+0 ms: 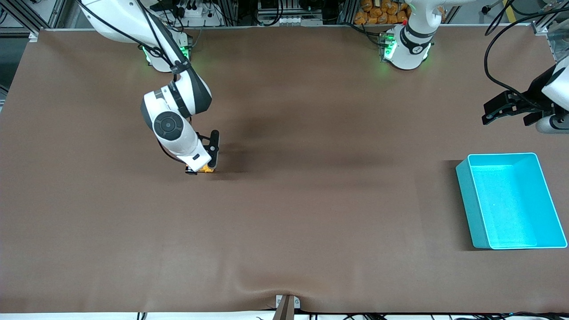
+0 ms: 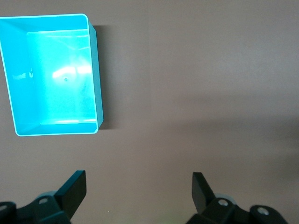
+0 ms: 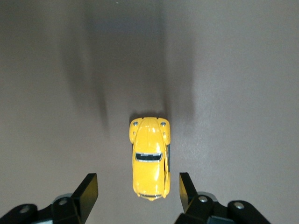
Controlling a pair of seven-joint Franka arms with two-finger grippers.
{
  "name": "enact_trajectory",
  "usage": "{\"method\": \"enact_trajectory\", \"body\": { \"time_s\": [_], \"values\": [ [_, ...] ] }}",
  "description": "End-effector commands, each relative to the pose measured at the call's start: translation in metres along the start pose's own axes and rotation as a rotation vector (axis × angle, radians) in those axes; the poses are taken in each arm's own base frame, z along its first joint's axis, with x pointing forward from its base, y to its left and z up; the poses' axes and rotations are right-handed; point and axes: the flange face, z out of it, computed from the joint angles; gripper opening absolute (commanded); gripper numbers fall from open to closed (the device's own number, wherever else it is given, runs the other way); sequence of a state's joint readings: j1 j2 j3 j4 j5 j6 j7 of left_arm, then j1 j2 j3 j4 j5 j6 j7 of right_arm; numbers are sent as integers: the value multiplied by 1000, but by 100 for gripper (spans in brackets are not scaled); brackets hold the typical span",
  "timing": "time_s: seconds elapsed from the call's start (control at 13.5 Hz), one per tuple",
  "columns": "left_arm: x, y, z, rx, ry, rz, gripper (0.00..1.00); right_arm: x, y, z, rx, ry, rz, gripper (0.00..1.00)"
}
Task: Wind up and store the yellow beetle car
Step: 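Close the right gripper on the yellow car, pressing it down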
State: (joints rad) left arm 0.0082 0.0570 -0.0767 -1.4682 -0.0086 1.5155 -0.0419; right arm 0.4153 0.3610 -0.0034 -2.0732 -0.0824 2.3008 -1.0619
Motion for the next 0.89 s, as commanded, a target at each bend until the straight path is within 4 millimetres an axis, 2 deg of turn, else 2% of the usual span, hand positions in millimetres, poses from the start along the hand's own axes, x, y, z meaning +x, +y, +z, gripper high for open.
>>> {"method": "enact_trajectory", "body": {
  "time_s": [0.0,0.22,0.59,0.81],
  "values": [
    [4,2,4,20,-3,-6,100,-1,-4,19,-27,-1,-33,71],
    [6,-1,7,19,-8,-8,100,-2,-4,24,-34,-11,-47,68],
    [8,7,9,22,-9,6,100,-3,0,36,-44,-3,-34,65],
    [9,-2,11,23,-14,6,100,-5,1,38,-44,-4,-30,61]
  ]
}}
